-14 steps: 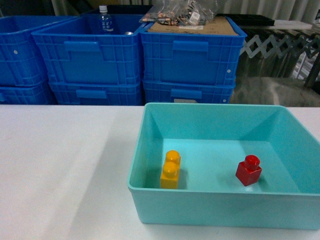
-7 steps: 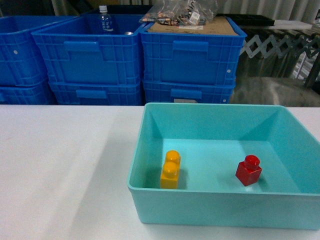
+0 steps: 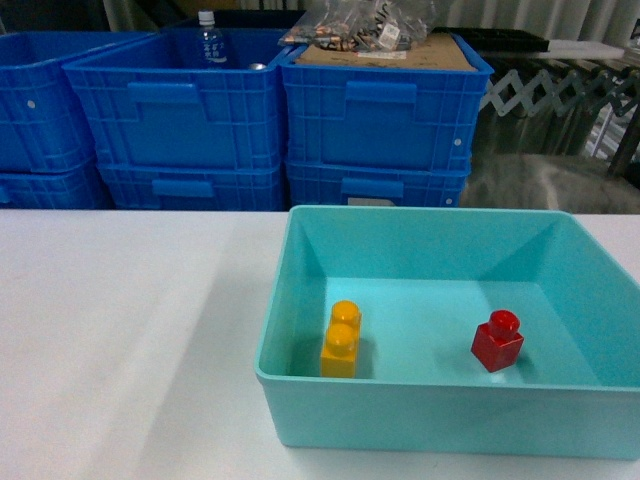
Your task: Pick red block from blue box to shelf
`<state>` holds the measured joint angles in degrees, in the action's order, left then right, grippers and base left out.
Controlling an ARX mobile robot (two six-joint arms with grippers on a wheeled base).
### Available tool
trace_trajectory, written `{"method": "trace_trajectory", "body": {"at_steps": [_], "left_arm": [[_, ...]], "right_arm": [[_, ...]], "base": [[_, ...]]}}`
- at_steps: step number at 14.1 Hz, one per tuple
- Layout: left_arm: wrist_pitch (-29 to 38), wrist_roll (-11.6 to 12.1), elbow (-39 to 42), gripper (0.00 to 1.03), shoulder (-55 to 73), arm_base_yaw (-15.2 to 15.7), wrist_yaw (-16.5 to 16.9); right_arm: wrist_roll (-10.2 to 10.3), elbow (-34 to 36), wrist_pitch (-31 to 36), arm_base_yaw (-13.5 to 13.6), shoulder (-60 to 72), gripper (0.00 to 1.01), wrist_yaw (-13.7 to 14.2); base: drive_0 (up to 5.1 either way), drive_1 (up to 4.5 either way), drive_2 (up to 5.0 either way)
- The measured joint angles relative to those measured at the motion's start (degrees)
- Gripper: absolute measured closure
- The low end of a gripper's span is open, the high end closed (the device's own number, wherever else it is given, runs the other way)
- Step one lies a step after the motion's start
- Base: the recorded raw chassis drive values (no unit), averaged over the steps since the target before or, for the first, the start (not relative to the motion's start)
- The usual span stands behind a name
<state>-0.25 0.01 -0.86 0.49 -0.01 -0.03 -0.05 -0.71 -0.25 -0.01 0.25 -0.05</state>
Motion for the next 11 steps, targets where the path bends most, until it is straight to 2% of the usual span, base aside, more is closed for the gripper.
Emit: {"method": "trace_trajectory", "body": {"at_steps": [1, 2, 3, 4, 5, 6, 7, 9, 11], "left_arm": [[0.0, 0.0, 0.0, 0.05, 0.0, 0.0, 0.0], [0.0, 0.0, 0.0, 0.05, 0.0, 0.0, -0.07], [0.07, 0.0, 0.0, 0.05, 0.0, 0.0, 0.0], [0.02, 0.0, 0.0, 0.05, 0.0, 0.0, 0.02], [0.02, 0.0, 0.0, 0.05, 0.0, 0.0, -0.02], [0.04, 0.0, 0.0, 0.05, 0.0, 0.0, -0.02], [0.04, 0.0, 0.0, 0.05, 0.0, 0.0, 0.0], [0.04, 0.0, 0.0, 0.05, 0.0, 0.0, 0.0], [0.04, 0.0, 0.0, 0.05, 0.0, 0.0, -0.02]], "right_arm": [[0.0, 0.0, 0.0, 0.0, 0.0, 0.03, 0.02], [-1.75, -0.87, -3.52, -1.88, 1.49, 0.03, -5.92], [-5.01, -1.62, -2.34, -1.07, 7.45, 0.03, -11.26], [-5.6, -2.43, 0.39, 2.08, 11.78, 0.03, -12.48], [-5.53, -5.16, 5.25, 6.47, 18.95, 0.03, -9.73], [-4.72, -8.26, 9.46, 10.25, 26.75, 0.03, -6.49], [-3.34, -12.41, 13.11, 15.17, 37.97, 0.03, -3.28], [-1.42, -17.9, 15.89, 19.71, 52.09, 0.03, -0.76], [0.68, -26.77, 17.09, 22.62, 69.77, 0.03, 2.45]], "base": [[0.0, 0.0, 0.0], [0.0, 0.0, 0.0], [0.0, 0.0, 0.0], [0.0, 0.0, 0.0], [0.0, 0.0, 0.0], [0.0, 0.0, 0.0], [0.0, 0.0, 0.0], [0.0, 0.0, 0.0], [0.0, 0.0, 0.0]]}}
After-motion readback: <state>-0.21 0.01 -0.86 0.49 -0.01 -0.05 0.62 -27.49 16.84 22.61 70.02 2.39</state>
